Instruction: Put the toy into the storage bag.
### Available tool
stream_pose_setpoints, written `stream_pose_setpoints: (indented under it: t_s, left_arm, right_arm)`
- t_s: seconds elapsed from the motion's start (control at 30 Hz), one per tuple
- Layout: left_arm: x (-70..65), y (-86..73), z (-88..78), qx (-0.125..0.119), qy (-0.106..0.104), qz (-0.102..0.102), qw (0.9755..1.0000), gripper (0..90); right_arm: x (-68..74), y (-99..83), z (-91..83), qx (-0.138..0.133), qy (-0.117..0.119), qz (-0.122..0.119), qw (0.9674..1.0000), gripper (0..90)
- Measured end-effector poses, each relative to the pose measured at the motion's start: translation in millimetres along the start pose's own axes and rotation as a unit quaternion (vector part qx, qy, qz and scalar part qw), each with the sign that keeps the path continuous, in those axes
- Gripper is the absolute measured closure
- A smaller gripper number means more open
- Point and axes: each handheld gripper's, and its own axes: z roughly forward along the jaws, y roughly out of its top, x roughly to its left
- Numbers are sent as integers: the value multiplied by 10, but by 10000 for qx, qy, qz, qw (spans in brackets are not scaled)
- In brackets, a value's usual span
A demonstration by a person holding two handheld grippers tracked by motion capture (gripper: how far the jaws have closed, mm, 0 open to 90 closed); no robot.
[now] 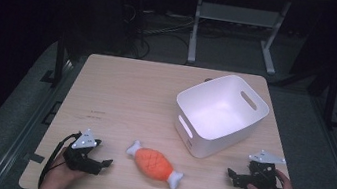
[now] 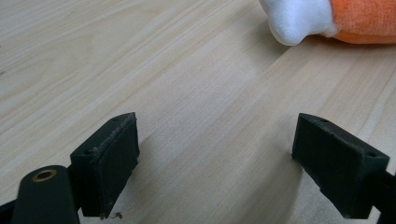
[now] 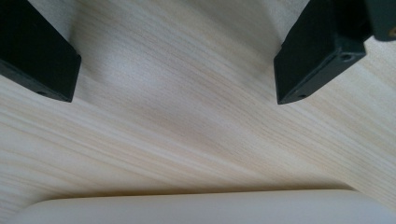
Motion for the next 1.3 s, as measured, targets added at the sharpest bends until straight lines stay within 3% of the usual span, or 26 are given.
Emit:
stream_pose_setpoints:
  t_s: [0.23, 0.3, 0.5, 0.8, 1.13, 1.3]
  left_arm:
    - [7, 11, -19, -19, -9, 25, 10000, 247]
    - [2, 30, -33, -27, -35, 74, 10000, 320]
    - [-41, 74, -81, -46, -263, 117, 9996, 465]
    - [-131, 178, -100, 39, -547, 196, 9983, 600]
    - [-205, 295, -89, 96, -948, 144, 9953, 894]
    - [-274, 356, -7, 222, -1017, 229, 9943, 895]
  right_arm:
    - [2, 3, 3, 3, -2, 8, 10000, 2]
    - [2, 3, 2, 2, -3, 5, 10000, 2]
    - [1, 2, 3, 2, -4, -2, 10000, 2]
    - [-1, 12, 15, -14, -15, -19, 10000, 1]
    - [-2, 13, 16, -17, -16, -21, 10000, 2]
    - [-2, 13, 16, -16, -16, -21, 10000, 2]
